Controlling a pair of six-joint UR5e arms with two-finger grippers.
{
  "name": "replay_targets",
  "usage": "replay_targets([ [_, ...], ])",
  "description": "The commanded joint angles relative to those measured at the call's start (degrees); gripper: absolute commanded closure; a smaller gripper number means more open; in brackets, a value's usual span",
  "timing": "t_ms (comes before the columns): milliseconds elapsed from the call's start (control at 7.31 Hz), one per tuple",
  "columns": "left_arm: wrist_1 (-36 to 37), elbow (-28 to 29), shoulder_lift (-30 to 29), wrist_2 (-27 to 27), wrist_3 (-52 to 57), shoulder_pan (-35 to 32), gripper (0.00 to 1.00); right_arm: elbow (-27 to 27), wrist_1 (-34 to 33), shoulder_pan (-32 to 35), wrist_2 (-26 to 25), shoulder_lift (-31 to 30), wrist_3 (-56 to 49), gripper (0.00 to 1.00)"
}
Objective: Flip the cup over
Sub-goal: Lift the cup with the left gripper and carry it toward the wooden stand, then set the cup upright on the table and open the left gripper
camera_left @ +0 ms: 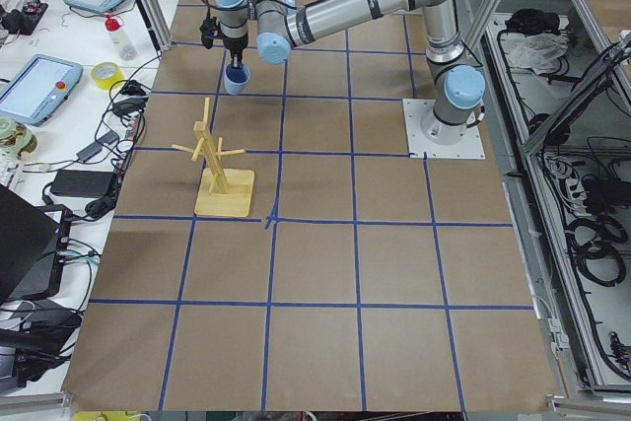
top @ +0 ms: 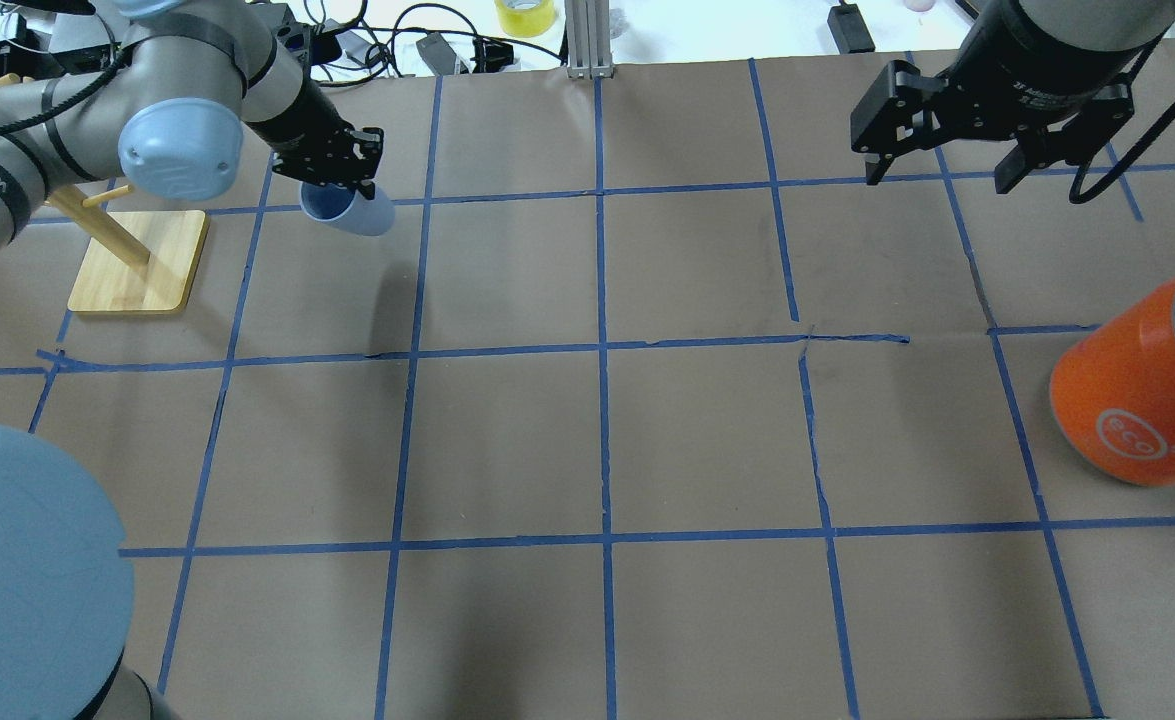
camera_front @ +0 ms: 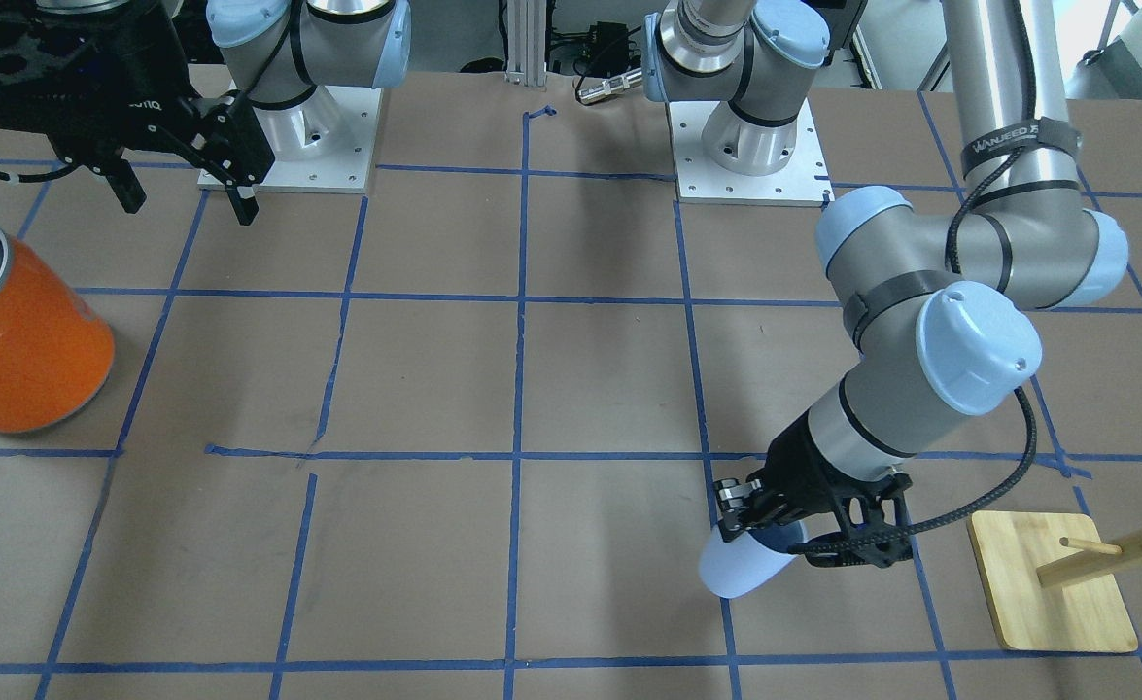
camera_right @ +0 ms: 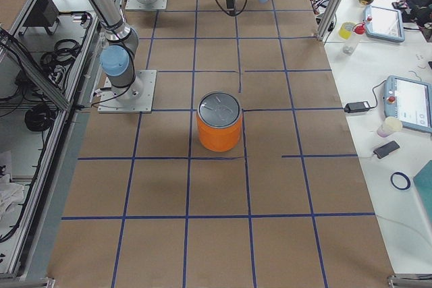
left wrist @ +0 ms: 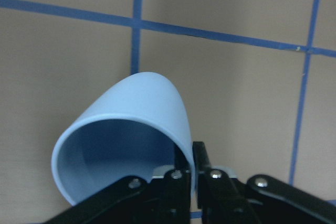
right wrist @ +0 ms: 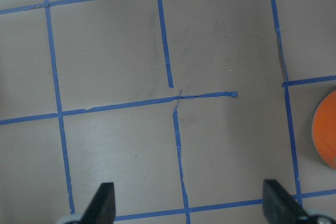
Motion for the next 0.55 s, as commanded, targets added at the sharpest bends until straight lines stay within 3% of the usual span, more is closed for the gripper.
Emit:
replay_targets([
  [0, -0.4, 1.34, -2.21, 6.25, 10.17, 1.38, 1.0, 0.41, 0.13, 0.87, 0.27, -0.32, -4.67, 0.0],
  [410, 1.27, 1.35, -5.46, 6.17, 10.45, 1.29, 1.0, -0.03, -0.75, 4.12, 0.18, 0.9, -3.62, 0.0],
])
